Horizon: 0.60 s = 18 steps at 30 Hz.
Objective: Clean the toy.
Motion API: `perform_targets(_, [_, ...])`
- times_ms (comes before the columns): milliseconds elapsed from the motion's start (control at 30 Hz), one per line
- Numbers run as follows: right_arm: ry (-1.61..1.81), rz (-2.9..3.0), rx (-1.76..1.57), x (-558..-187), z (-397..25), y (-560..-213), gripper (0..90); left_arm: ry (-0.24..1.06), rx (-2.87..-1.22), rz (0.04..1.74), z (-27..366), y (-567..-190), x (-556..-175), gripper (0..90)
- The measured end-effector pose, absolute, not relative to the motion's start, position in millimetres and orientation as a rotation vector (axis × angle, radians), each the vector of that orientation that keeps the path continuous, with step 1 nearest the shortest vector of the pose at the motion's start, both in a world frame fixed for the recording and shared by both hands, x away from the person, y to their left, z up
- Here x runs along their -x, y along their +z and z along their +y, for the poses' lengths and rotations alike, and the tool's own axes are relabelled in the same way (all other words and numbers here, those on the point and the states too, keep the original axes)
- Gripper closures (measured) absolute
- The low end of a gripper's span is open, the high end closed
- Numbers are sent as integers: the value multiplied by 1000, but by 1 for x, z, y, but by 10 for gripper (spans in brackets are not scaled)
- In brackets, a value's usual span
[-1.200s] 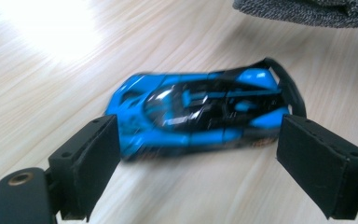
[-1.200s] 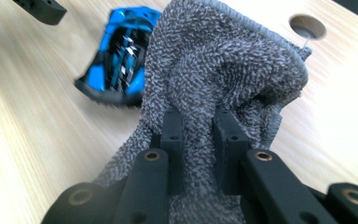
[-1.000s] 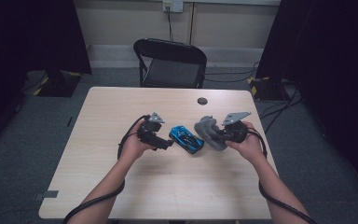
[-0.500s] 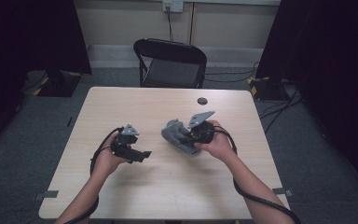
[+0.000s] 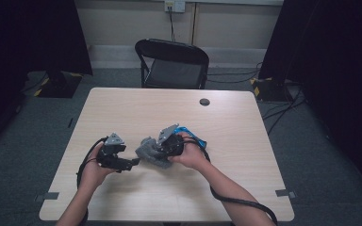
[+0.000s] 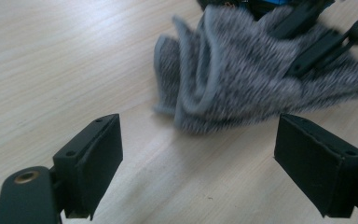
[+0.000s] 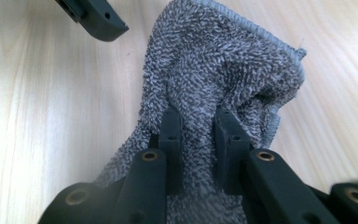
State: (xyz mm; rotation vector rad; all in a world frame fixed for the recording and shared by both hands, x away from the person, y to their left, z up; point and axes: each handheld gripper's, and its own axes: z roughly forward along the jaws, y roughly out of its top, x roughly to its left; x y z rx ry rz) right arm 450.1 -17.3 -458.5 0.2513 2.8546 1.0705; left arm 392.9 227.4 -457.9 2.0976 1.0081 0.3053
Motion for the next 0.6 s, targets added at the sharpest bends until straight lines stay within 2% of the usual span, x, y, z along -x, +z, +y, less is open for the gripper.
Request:
perform_targets(267, [1081,2872,-204,-448,4,-469,744,321,-2062,1012,233,-450,-391,149])
perform_targets(600, [1111,2837,-267,-447,-11,-464,578,304,-2074,987,220,-453,-396,152])
